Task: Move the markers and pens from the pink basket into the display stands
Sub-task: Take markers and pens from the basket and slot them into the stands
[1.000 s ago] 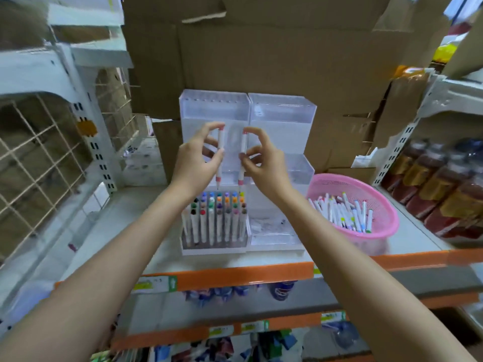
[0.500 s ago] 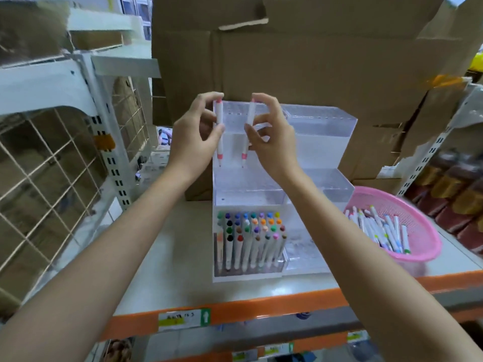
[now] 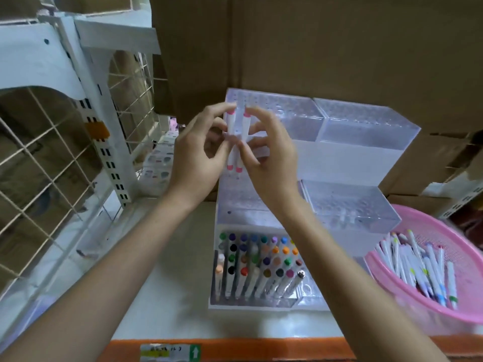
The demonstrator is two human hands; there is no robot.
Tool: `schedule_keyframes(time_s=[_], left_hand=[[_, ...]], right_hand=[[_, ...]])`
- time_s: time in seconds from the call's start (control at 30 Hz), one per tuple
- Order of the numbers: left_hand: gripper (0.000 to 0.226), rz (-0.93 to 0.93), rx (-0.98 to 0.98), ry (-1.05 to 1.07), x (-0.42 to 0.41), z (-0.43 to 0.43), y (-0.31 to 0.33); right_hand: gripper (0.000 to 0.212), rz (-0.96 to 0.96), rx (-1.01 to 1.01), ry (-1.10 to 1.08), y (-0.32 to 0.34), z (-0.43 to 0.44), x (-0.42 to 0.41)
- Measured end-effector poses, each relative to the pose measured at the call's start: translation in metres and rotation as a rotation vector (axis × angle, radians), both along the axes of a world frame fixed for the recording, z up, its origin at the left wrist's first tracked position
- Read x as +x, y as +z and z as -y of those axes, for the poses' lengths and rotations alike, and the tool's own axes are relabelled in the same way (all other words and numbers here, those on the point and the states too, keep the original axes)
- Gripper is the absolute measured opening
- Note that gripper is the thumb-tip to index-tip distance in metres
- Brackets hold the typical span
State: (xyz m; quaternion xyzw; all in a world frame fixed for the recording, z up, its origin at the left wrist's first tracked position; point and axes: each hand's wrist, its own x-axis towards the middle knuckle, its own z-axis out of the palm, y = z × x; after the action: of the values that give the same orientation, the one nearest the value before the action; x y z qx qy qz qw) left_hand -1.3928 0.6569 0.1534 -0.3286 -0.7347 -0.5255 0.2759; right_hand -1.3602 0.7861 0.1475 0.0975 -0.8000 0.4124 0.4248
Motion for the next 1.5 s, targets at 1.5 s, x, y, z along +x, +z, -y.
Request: schedule_keyframes(time_s=[1.5], left_hand=[[0.034,-0.039,-0.121,0.066,0.0,0.006,-0.038]], right_hand=[[0.026,-0.045,0.007,-0.121,-0.012,0.0,0.002]])
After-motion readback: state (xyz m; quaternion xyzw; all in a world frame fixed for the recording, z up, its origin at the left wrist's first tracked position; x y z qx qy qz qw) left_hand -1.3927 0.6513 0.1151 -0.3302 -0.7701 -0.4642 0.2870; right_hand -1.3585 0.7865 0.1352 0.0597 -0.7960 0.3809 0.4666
